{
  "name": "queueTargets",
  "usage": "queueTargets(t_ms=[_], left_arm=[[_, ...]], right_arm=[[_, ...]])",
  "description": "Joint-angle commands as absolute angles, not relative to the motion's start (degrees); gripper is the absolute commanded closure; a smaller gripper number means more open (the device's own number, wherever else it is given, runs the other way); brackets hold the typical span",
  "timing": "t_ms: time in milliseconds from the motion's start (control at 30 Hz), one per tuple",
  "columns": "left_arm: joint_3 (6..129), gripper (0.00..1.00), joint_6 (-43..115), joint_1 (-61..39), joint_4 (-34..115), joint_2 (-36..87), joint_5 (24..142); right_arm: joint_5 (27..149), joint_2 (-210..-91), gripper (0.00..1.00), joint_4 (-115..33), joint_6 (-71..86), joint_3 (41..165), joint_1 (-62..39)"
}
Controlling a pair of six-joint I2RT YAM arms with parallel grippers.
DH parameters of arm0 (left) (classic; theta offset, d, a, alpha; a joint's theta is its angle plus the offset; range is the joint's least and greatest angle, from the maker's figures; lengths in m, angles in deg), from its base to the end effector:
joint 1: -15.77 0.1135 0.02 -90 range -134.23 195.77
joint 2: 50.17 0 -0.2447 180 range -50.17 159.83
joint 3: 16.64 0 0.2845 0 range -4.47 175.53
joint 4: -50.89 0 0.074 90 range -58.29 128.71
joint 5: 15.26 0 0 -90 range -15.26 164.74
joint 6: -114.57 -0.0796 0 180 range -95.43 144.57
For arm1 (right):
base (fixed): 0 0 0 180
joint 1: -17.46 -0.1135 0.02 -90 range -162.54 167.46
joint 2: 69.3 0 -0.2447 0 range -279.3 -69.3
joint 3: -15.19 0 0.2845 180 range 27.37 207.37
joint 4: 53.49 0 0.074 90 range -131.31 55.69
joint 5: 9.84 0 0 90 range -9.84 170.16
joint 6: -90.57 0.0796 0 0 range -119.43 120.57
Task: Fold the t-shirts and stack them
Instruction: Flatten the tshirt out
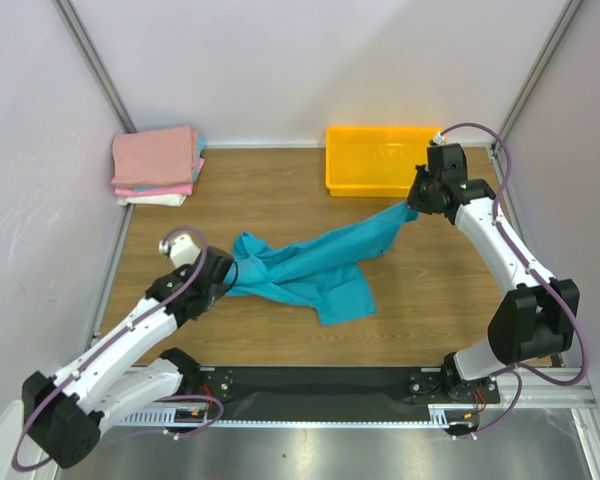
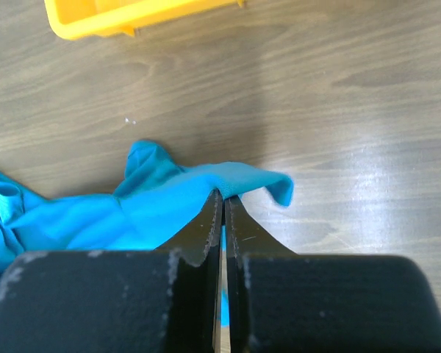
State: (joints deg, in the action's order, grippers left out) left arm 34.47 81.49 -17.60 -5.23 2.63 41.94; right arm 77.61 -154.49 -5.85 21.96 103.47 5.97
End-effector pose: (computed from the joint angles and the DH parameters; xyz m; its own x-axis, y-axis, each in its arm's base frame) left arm 0.2170 -0.0913 0.1808 -0.5712 -0.4671 -0.6749 -0.4714 0.8598 -0.1962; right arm 0.3858 0.0748 0.2650 -0.7014 0.2292 -0.6749 0.0944 0.9684 0.2308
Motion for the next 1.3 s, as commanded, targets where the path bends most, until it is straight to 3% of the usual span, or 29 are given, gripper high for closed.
queueTargets(t_ms=[0, 300, 433, 533, 633, 667, 700, 767, 933, 1133, 1267], left_arm=[[31.49, 0.99, 95.02, -15.27, -15.42, -1.47, 38.87], [25.94, 0.90, 102.26, -14.29, -17.80, -8.77, 40.28], [25.68, 0.90, 100.42, -14.29, -16.58, -8.68, 40.46], [24.98, 0.82, 94.19, -14.38, -10.61, -8.94, 42.83], [24.27, 0.58, 84.71, -14.38, -1.74, -9.91, 47.39], [24.36, 0.34, 80.42, -14.38, 0.11, -10.26, 48.62], [24.88, 0.24, 78.29, -14.38, 3.08, -10.87, 49.07], [26.11, 0.11, 71.98, -14.38, 5.30, -11.05, 49.16], [31.74, 0.05, 56.84, -14.38, 14.96, -7.20, 56.70], [40.96, 0.05, 48.75, -14.73, 17.01, 11.68, 59.96], [48.52, 0.10, 42.06, -15.35, 12.09, 24.61, 61.56]], right_arm=[[76.99, -155.87, 1.00, -8.70, 21.84, 107.69, 6.47], [79.28, -161.84, 1.00, -10.72, 19.30, 110.51, 6.65], [79.36, -163.17, 1.00, -9.41, 18.68, 111.92, 6.73], [79.63, -162.47, 1.00, -7.13, 17.98, 111.31, 6.73], [79.46, -160.46, 1.00, -5.28, 17.62, 108.06, 6.73], [79.11, -159.84, 1.00, -4.93, 17.54, 107.10, 6.65], [78.84, -159.05, 1.00, -4.57, 17.53, 105.00, 6.73], [77.61, -156.86, 1.00, -4.22, 17.62, 103.05, 6.82], [76.81, -154.12, 1.00, -3.43, 18.41, 98.48, 6.82], [78.75, -153.24, 1.00, -4.31, 20.17, 97.86, 6.91], [78.05, -152.45, 1.00, -4.66, 20.08, 97.86, 6.82]])
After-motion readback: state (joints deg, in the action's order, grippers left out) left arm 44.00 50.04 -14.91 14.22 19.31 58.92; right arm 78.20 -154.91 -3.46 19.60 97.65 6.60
